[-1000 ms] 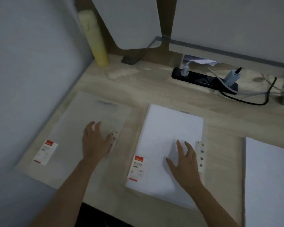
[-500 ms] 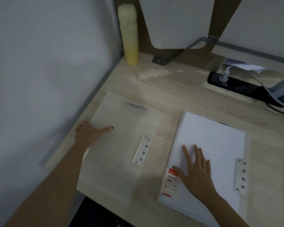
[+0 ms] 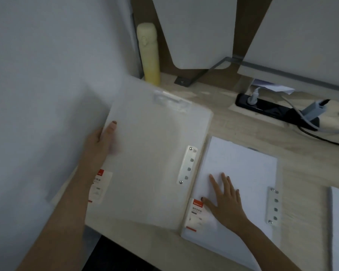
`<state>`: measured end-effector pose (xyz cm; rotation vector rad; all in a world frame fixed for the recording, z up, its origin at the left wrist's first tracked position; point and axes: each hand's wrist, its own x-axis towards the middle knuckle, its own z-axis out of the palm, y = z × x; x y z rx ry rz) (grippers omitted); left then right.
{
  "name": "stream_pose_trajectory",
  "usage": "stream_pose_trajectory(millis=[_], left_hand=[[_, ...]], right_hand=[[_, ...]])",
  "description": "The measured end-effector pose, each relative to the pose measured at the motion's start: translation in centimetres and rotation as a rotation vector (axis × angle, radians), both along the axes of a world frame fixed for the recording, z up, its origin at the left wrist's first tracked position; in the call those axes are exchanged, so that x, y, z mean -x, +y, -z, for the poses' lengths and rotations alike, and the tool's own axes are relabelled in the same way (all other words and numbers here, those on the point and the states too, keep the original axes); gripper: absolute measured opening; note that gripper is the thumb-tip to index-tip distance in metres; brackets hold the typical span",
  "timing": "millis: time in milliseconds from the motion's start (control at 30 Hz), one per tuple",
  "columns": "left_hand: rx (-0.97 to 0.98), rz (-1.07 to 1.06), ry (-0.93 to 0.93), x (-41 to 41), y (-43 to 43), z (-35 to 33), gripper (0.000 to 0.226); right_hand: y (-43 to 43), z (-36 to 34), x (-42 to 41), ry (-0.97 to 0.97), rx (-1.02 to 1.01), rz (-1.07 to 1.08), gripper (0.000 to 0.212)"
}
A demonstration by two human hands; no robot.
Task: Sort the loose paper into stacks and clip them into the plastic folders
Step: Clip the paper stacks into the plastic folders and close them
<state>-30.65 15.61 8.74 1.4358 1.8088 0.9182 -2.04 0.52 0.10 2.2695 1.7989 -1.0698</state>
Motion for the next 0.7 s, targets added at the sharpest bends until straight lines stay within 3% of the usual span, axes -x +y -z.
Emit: stream_pose_trajectory(millis=[100,200,300,367,467,633,700], left_hand=[[-0.056,0.012,-0.032,-1.6,-0.6,-2.7,0.042],[-0.032,0.056,-0.056,-5.4,-1.8,-3.9,0.045],[0.054,0.131,-0.102,-9.9,-3.5,-3.0,0.043],[0.131,0.185,-0.122,-13.2,-5.1,-1.6,0.041],[0.248,0.304,-0.140,-18.0,-8.1,1.1,0.039],[0.595,0.528,-0.307,-24.0,-13.4,6.1,0.046],[0.508,0.708,-0.044,-25.4,-14.7,8.8,0.049]], right_hand=[[0.6,-2.3,-0.7,0.255,0.048,0.169,0.075],[-0.1,-6.1,-2.3,0.867,0.069,0.616,0.044],[-2.0,-7.5,-5.8,1.166,-0.012,0.796,0.067],[-3.9,-7.7,-8.1,1.297,-0.069,0.945,0.069],[-7.9,-7.0,-11.1,1.166,-0.182,1.070,0.028],[-14.8,-6.9,-16.2,1.006,-0.306,1.290,0.030],[-16.6,-6.9,-17.6,0.935,-0.337,1.320,0.029]])
